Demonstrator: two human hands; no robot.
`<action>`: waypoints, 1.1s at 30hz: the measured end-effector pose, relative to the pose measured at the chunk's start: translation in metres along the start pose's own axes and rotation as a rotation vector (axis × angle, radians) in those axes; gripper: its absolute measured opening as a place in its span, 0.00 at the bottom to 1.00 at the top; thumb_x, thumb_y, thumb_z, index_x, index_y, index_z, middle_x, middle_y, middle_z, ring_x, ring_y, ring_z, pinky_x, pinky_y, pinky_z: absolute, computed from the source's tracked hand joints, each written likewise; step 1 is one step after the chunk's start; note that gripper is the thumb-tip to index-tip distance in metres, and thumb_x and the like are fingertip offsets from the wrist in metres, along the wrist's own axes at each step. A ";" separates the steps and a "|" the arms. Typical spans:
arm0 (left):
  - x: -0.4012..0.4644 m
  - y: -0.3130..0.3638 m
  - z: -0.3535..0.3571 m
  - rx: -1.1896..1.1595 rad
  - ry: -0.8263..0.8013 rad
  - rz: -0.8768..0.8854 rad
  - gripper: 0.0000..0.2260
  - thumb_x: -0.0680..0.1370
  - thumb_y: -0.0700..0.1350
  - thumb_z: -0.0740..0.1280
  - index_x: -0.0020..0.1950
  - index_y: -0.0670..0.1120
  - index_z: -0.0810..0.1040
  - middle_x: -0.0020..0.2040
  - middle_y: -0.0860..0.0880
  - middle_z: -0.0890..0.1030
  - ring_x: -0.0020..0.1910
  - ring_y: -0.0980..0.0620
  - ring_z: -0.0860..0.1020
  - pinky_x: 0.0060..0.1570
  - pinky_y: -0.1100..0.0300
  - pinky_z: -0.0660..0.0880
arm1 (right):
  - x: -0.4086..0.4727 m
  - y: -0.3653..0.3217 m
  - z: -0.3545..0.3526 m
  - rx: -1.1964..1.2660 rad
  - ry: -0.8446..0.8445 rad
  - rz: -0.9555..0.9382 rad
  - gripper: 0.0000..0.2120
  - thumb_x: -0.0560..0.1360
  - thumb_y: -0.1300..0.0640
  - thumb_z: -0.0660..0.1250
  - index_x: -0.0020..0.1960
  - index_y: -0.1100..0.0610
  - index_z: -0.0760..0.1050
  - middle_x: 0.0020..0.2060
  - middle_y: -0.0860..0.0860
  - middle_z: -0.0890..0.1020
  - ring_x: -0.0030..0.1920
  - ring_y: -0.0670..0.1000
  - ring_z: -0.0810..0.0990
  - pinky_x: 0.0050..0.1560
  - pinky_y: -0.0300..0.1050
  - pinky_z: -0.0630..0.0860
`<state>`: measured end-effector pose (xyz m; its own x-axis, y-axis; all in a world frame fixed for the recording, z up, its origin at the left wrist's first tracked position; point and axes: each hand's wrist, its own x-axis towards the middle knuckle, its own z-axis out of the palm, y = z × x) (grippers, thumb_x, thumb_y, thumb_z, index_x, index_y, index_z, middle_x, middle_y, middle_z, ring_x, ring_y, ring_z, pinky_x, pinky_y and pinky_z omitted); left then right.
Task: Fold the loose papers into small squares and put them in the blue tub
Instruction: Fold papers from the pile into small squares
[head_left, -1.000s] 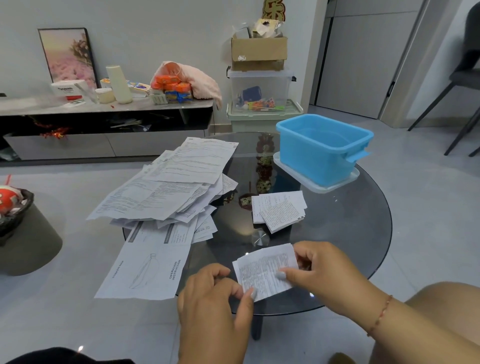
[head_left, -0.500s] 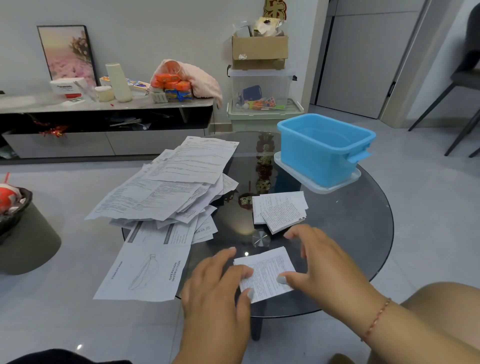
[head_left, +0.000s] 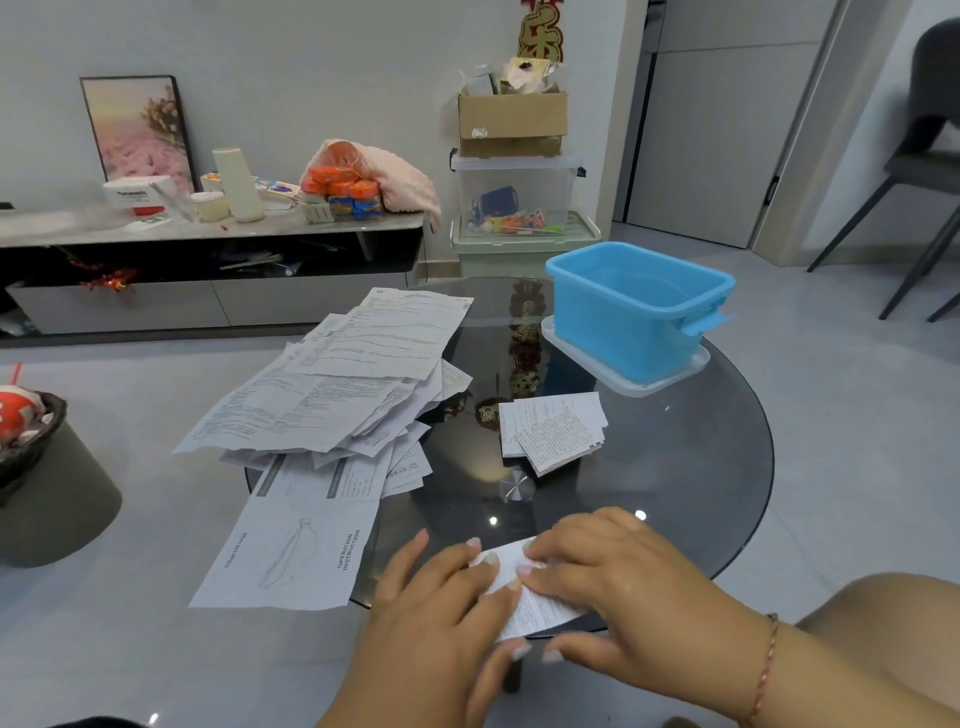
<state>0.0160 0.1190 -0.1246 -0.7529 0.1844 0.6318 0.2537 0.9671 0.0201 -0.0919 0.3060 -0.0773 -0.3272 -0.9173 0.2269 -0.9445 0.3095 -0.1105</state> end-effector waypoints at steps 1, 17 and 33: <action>0.000 0.000 0.000 0.001 0.037 0.021 0.12 0.74 0.55 0.63 0.44 0.52 0.83 0.44 0.56 0.82 0.54 0.55 0.76 0.59 0.47 0.67 | 0.000 -0.001 0.000 0.031 0.046 -0.020 0.17 0.71 0.36 0.62 0.52 0.44 0.80 0.50 0.40 0.78 0.50 0.43 0.76 0.51 0.37 0.68; 0.038 0.004 -0.044 -0.205 0.011 -0.376 0.10 0.75 0.53 0.59 0.37 0.56 0.76 0.29 0.62 0.75 0.36 0.60 0.71 0.49 0.67 0.68 | 0.008 0.012 -0.026 0.151 0.364 0.201 0.07 0.72 0.50 0.62 0.39 0.45 0.78 0.35 0.35 0.78 0.41 0.38 0.73 0.44 0.35 0.66; 0.071 0.014 -0.046 -0.960 -0.027 -1.000 0.02 0.71 0.44 0.73 0.39 0.47 0.81 0.28 0.49 0.78 0.28 0.58 0.74 0.31 0.65 0.70 | 0.021 0.014 -0.028 0.929 0.385 0.694 0.05 0.70 0.59 0.73 0.39 0.57 0.78 0.27 0.46 0.79 0.30 0.44 0.76 0.32 0.34 0.73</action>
<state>-0.0059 0.1372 -0.0439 -0.8693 -0.4940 0.0185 -0.0890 0.1932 0.9771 -0.1124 0.2980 -0.0471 -0.8896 -0.4458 0.0991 -0.2359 0.2627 -0.9356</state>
